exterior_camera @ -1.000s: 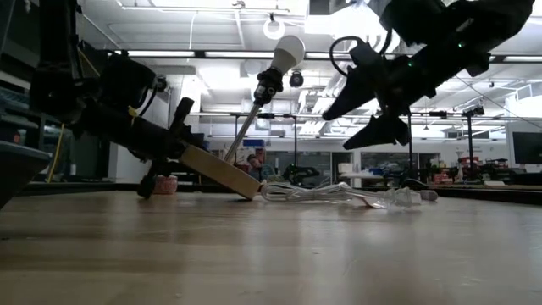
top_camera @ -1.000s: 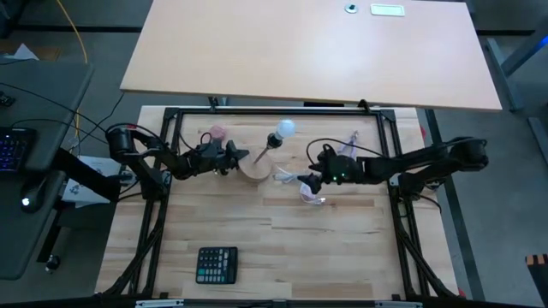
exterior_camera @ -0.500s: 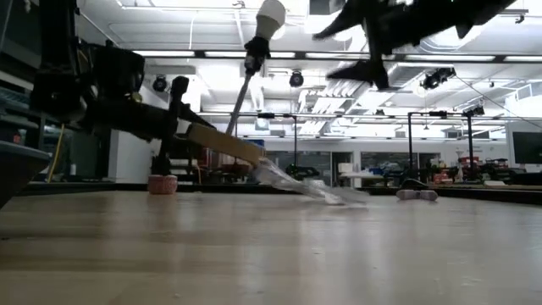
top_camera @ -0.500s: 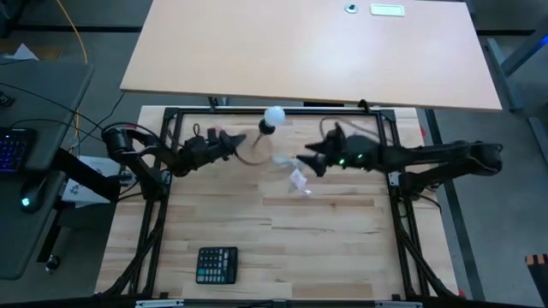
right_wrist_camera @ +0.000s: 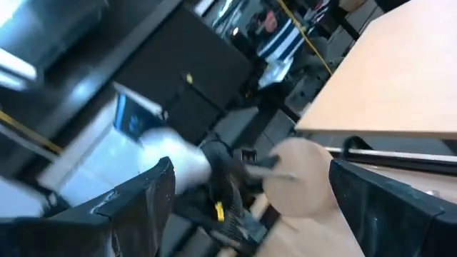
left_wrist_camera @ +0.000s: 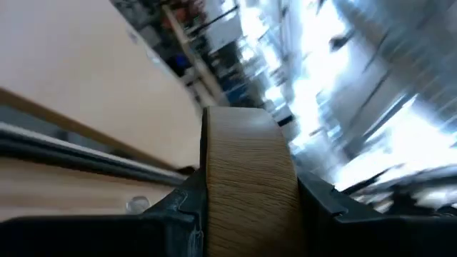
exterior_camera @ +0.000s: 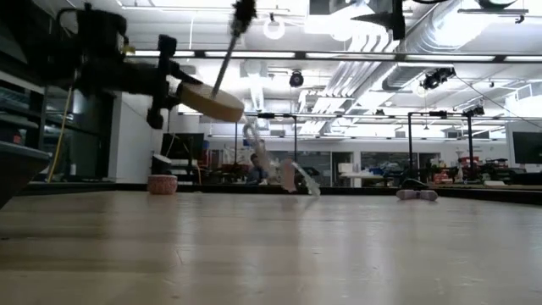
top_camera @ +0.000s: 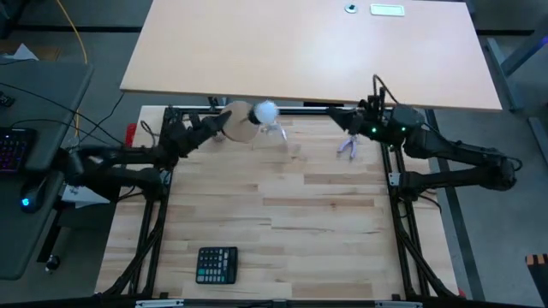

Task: Screw lightbulb
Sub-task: Remove the white lightbulb from the brown lamp

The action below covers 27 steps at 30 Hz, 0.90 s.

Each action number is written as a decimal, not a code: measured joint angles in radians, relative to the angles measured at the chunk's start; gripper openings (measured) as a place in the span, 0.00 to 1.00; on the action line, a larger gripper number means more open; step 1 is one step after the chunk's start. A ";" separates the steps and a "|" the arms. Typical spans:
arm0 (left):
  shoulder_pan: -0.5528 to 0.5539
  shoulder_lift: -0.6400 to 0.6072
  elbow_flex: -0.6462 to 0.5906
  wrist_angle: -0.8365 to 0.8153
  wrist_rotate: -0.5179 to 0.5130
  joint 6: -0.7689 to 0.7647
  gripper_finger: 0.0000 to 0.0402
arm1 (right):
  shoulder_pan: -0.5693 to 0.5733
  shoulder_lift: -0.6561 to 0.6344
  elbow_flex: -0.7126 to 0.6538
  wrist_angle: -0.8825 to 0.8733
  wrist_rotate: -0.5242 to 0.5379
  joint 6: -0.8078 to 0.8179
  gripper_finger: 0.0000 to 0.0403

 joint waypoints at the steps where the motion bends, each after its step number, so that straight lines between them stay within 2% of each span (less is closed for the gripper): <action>1: 0.001 -0.044 0.028 -0.106 0.006 0.054 0.29 | 0.000 0.005 0.012 0.004 0.010 0.021 0.89; 5: 0.000 -0.193 0.220 -0.594 0.011 0.321 0.29 | 0.015 0.042 0.042 0.085 0.102 0.101 0.89; 8: -0.004 -0.248 0.392 -0.896 -0.085 0.540 0.29 | 0.030 0.082 0.043 0.166 0.119 0.140 0.89; 10: -0.003 -0.264 0.493 -1.007 -0.170 0.677 0.29 | 0.038 0.109 0.043 0.186 0.114 0.171 0.89; 13: -0.002 -0.283 0.613 -1.086 -0.262 0.849 0.29 | 0.049 0.151 0.043 0.189 0.103 0.297 0.89; 16: -0.003 -0.298 0.700 -1.122 -0.327 0.983 0.30 | 0.046 0.198 0.043 0.147 0.098 0.587 0.89; 18: -0.003 -0.311 0.738 -1.134 -0.352 1.043 0.30 | 0.045 0.235 0.042 0.148 0.099 0.726 0.89; 23: -0.003 -0.351 0.791 -1.139 -0.388 1.157 0.30 | 0.045 0.320 0.042 0.282 0.099 0.833 0.89; 27: -0.003 -0.389 0.796 -1.150 -0.401 1.189 0.30 | 0.051 0.384 0.043 0.415 0.124 0.904 0.89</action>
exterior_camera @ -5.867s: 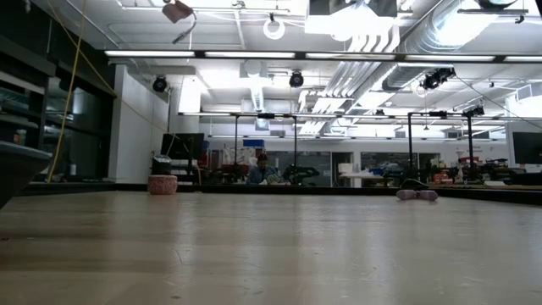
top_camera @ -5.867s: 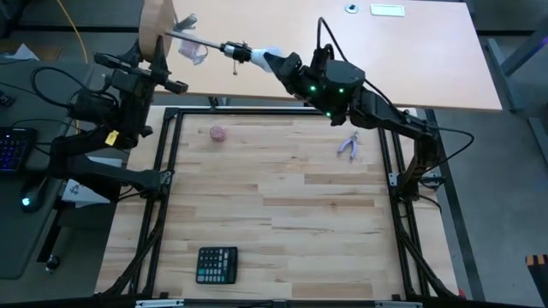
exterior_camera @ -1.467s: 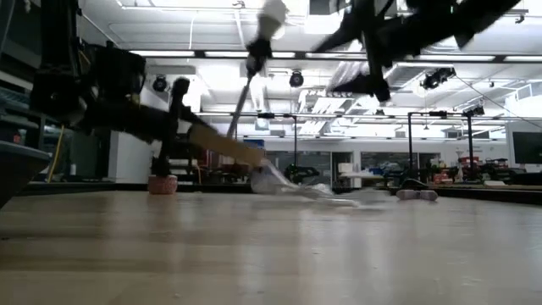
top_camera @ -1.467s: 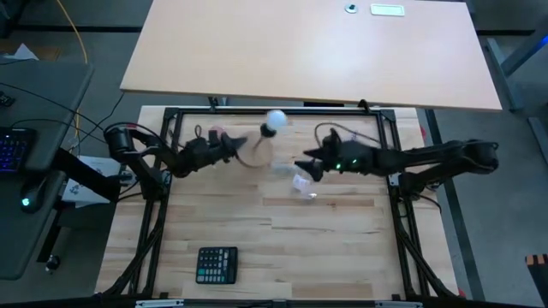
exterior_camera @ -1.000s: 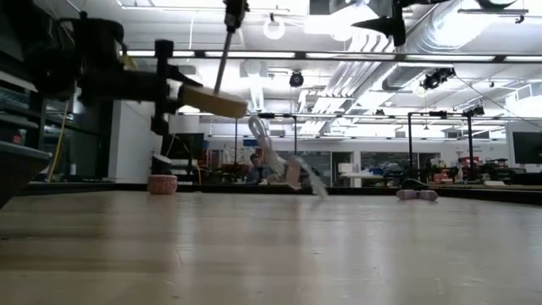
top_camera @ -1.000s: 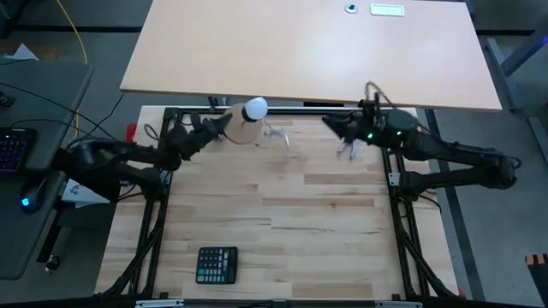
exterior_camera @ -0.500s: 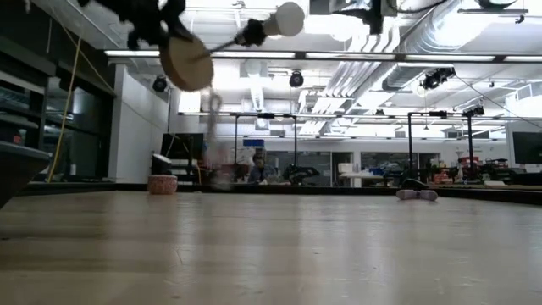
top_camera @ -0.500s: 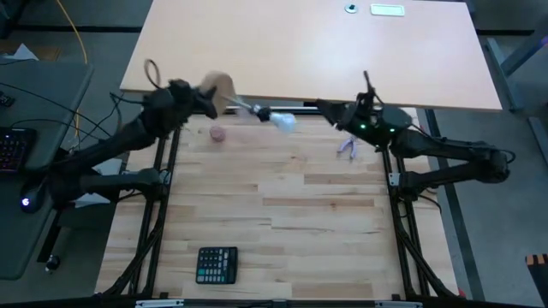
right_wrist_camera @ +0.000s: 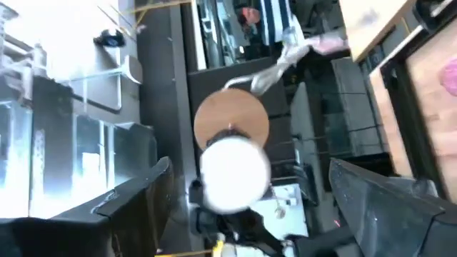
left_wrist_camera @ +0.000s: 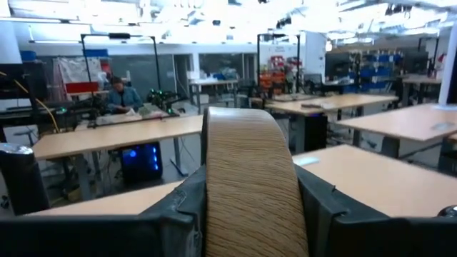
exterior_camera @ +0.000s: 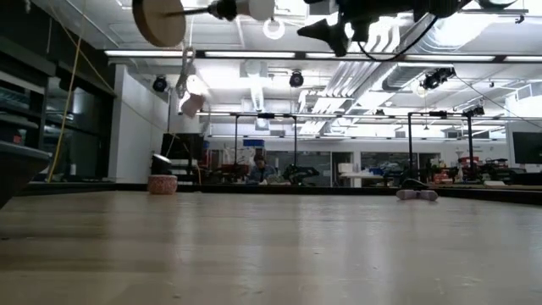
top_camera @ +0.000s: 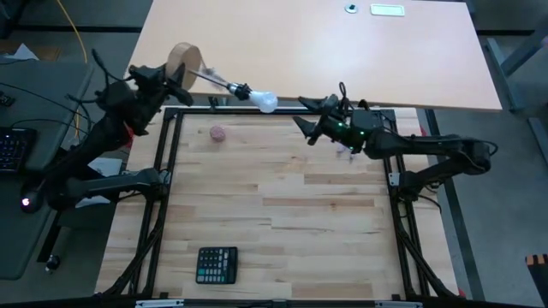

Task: Screw lightbulb
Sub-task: Remove the white lightbulb from the brown lamp

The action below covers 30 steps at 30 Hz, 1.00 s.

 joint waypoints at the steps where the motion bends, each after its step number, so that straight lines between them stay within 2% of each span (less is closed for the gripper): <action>1: 0.000 -0.009 0.000 0.001 0.000 -0.001 0.30 | 0.003 0.019 0.005 0.022 0.008 0.013 0.89; 10: -0.001 -0.035 0.001 -0.008 0.001 -0.017 0.29 | 0.020 0.200 0.208 0.035 -0.071 0.025 0.89; 15: -0.001 -0.035 0.001 -0.015 -0.002 -0.041 0.29 | 0.009 0.236 0.300 0.034 -0.137 -0.073 0.89; 24: -0.007 -0.031 0.001 -0.019 -0.015 -0.054 0.29 | 0.004 0.238 0.312 -0.100 -0.140 -0.078 0.89; 30: -0.010 -0.027 0.001 -0.039 -0.010 -0.068 0.29 | 0.004 0.238 0.312 -0.068 -0.114 -0.118 0.89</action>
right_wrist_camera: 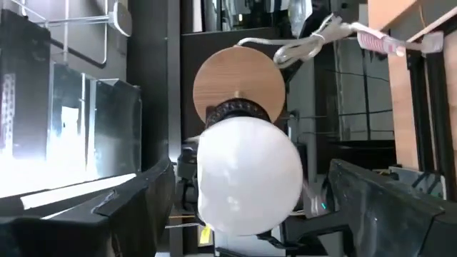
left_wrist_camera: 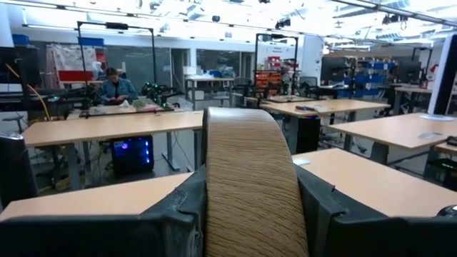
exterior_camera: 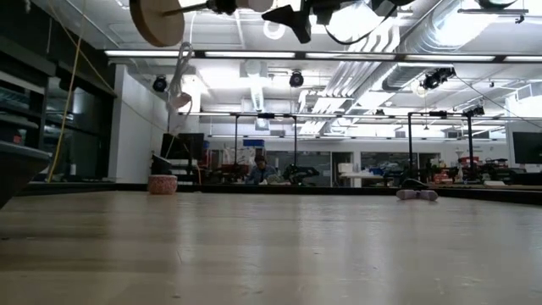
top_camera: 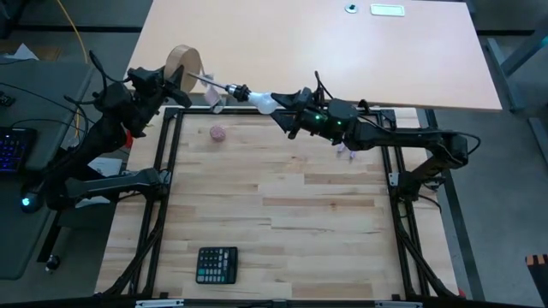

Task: Screw lightbulb
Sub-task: Remove the white lightbulb from the brown lamp

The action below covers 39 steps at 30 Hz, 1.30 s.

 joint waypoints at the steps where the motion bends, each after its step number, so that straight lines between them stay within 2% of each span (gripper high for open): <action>1: 0.000 0.000 0.000 0.000 0.000 0.000 0.29 | 0.000 0.000 0.000 0.001 0.004 0.000 0.89; 24: 0.000 0.033 0.000 0.014 0.005 -0.031 0.29 | 0.000 0.000 -0.001 0.010 0.007 -0.009 0.89; 27: 0.000 0.031 0.000 0.018 0.019 -0.031 0.29 | 0.000 0.000 -0.001 0.010 0.007 -0.010 0.84; 34: 0.000 0.033 0.000 0.015 0.024 -0.046 0.29 | 0.000 0.000 -0.001 0.010 0.008 -0.008 0.66; 39: 0.000 0.034 0.000 0.014 0.024 -0.046 0.29 | 0.000 0.000 -0.001 0.009 0.008 -0.007 0.58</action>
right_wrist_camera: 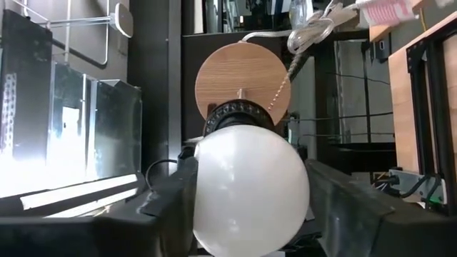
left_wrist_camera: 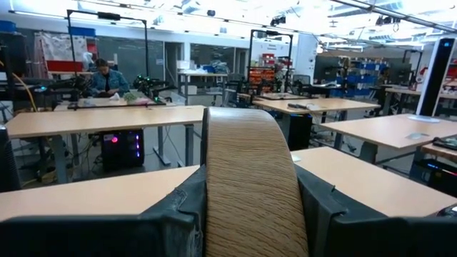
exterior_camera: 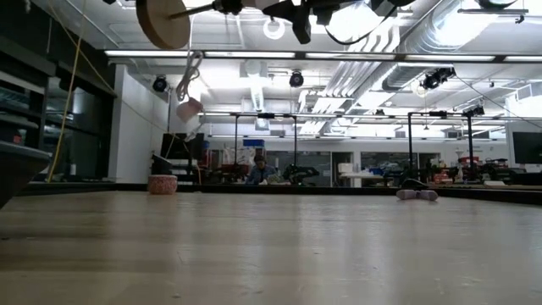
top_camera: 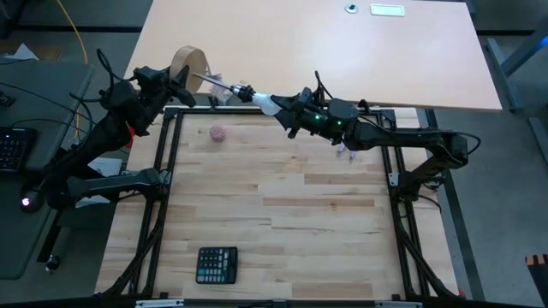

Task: Screw lightbulb
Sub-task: Remove the white lightbulb from the brown lamp

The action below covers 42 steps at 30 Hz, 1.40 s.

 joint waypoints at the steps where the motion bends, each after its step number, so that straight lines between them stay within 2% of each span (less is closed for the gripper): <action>1: 0.000 0.000 0.000 0.000 0.000 -0.001 0.29 | 0.000 0.000 0.000 0.000 0.000 -0.001 0.57; 5: 0.000 0.000 0.000 -0.003 0.000 -0.018 0.29 | 0.000 0.000 0.000 0.000 -0.012 -0.028 0.52; 10: 0.001 -0.001 0.000 -0.035 0.000 -0.053 0.29 | -0.003 0.000 -0.001 -0.005 -0.056 -0.162 0.50; 22: 0.001 0.004 0.020 -0.250 -0.003 -0.198 0.29 | -0.072 -0.003 -0.002 -0.101 -0.245 -0.489 0.49; 28: 0.000 0.064 0.111 -0.408 -0.003 -0.230 0.29 | -0.082 -0.003 -0.002 -0.146 -0.288 -0.729 0.49; 36: 0.000 0.161 0.202 -0.569 -0.017 -0.307 0.29 | -0.082 -0.003 -0.001 -0.207 -0.287 -1.106 0.49; 42: 0.001 0.205 0.233 -0.665 0.002 -0.360 0.29 | -0.080 -0.003 -0.001 -0.274 -0.266 -1.465 0.49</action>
